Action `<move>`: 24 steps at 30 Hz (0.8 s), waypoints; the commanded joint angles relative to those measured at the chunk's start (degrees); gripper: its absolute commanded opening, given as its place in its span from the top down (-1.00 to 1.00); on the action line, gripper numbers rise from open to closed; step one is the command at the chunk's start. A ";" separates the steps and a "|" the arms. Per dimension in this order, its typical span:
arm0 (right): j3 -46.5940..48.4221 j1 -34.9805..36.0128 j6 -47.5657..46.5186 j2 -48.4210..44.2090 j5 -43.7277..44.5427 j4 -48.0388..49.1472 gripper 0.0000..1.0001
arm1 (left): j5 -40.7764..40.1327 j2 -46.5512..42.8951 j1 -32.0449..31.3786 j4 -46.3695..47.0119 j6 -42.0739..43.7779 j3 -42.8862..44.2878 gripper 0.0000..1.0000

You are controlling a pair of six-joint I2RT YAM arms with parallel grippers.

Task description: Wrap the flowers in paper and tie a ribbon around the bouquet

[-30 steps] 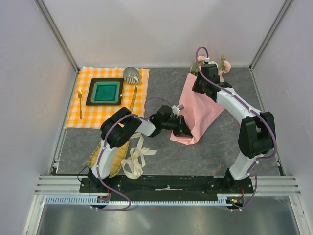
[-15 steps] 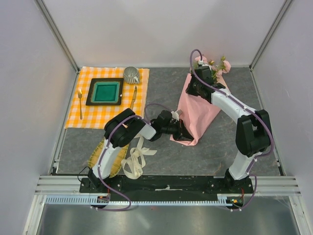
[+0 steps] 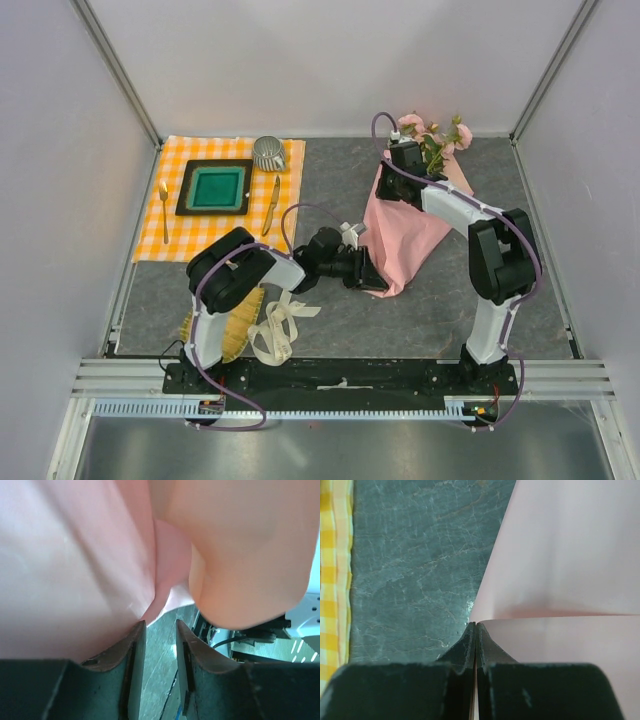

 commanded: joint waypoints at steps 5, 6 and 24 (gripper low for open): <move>3.66 0.07 -4.96 4.69 -2.49 2.81 1.00 | -7.94 -8.04 -0.41 16.19 1.67 -12.93 0.22; 3.66 -0.02 -4.70 4.95 -2.05 2.81 1.00 | -8.47 -9.27 -0.24 16.37 1.93 -13.72 0.21; 9.54 -0.10 6.38 8.21 11.94 -0.44 1.00 | -11.73 -8.76 3.10 -17.90 10.28 9.81 -0.33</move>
